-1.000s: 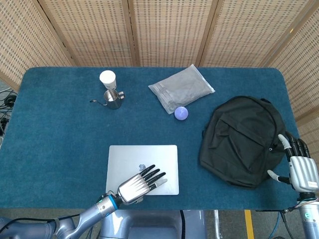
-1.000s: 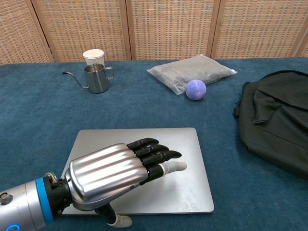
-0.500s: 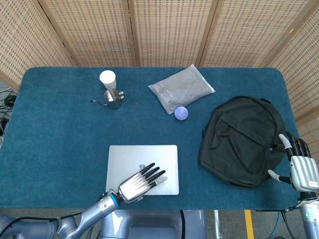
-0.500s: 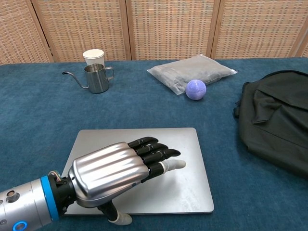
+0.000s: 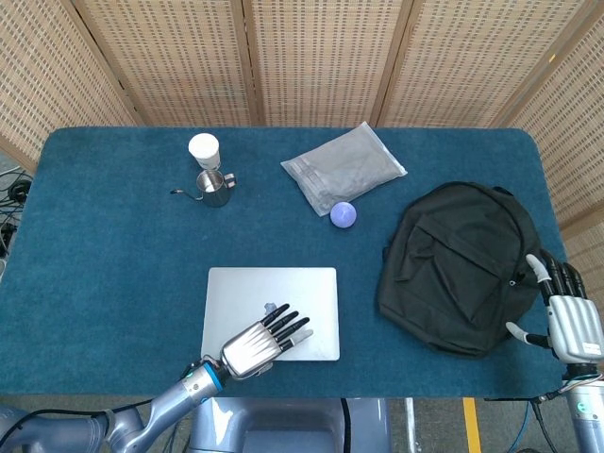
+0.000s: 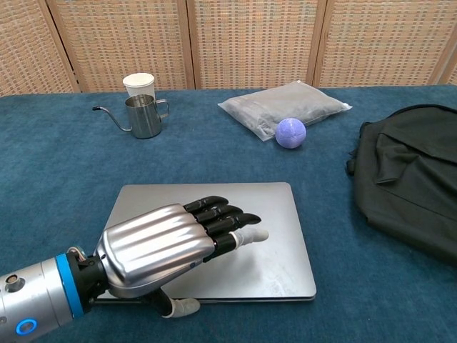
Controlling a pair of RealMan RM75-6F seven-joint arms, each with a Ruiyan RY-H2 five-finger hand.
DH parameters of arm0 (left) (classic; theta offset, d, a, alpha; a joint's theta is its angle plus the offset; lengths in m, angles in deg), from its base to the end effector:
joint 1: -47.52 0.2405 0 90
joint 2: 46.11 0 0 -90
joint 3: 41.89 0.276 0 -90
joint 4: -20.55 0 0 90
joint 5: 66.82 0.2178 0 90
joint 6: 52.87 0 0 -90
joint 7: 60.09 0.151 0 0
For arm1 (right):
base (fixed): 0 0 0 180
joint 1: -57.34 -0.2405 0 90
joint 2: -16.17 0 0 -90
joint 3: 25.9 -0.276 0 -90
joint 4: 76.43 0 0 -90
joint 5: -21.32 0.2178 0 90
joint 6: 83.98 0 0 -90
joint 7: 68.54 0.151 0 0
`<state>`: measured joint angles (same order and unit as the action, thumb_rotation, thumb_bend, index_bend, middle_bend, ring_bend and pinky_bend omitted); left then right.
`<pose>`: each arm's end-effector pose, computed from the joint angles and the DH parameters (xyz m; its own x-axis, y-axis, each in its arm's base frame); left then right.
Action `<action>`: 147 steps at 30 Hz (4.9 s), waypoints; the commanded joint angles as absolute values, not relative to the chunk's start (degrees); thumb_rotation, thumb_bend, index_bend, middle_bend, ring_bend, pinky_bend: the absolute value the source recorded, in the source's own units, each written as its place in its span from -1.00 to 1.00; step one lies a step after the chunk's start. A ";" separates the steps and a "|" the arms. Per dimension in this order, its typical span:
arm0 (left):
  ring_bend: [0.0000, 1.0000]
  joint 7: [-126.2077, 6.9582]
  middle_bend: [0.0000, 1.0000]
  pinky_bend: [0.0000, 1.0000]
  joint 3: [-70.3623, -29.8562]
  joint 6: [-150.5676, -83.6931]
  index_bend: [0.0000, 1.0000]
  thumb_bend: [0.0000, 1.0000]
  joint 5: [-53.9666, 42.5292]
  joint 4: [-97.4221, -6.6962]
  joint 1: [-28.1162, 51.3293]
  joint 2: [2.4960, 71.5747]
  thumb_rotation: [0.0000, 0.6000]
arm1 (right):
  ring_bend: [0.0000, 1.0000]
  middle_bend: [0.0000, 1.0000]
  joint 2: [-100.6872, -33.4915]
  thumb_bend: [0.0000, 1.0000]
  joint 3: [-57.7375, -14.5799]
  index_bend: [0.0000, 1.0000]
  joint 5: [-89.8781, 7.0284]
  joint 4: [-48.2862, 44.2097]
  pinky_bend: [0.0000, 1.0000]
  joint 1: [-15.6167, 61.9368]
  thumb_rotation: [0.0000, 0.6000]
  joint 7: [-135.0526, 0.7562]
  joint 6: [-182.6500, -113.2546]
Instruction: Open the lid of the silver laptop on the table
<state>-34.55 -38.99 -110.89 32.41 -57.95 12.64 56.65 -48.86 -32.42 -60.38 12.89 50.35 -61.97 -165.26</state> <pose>-0.1339 0.2290 -0.1236 0.6506 0.0766 0.7555 0.4768 -0.8156 -0.3279 -0.3422 -0.2173 0.1660 0.3072 0.0175 0.9515 -0.9513 0.0325 0.3066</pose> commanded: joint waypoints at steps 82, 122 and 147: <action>-1.00 -25.34 -1.00 -1.00 -53.84 -114.80 -1.00 0.02 13.52 -60.67 4.72 51.73 1.00 | -0.77 -0.70 -66.77 1.00 -26.53 -0.49 -74.80 8.64 -0.55 24.87 1.00 -71.54 -137.92; -1.00 -29.49 -1.00 -1.00 -52.61 -115.37 -1.00 0.02 12.26 -57.76 3.22 50.93 1.00 | -0.79 -0.75 -76.87 1.00 -29.03 -0.57 -61.09 7.96 -0.55 20.00 1.00 -83.56 -131.78; -1.00 -28.73 -1.00 -1.00 -57.02 -114.61 -1.00 0.02 7.59 -54.41 0.89 46.81 1.00 | -0.79 -0.67 -74.93 1.00 -26.81 -0.57 -59.77 8.87 -0.55 18.73 1.00 -84.20 -131.04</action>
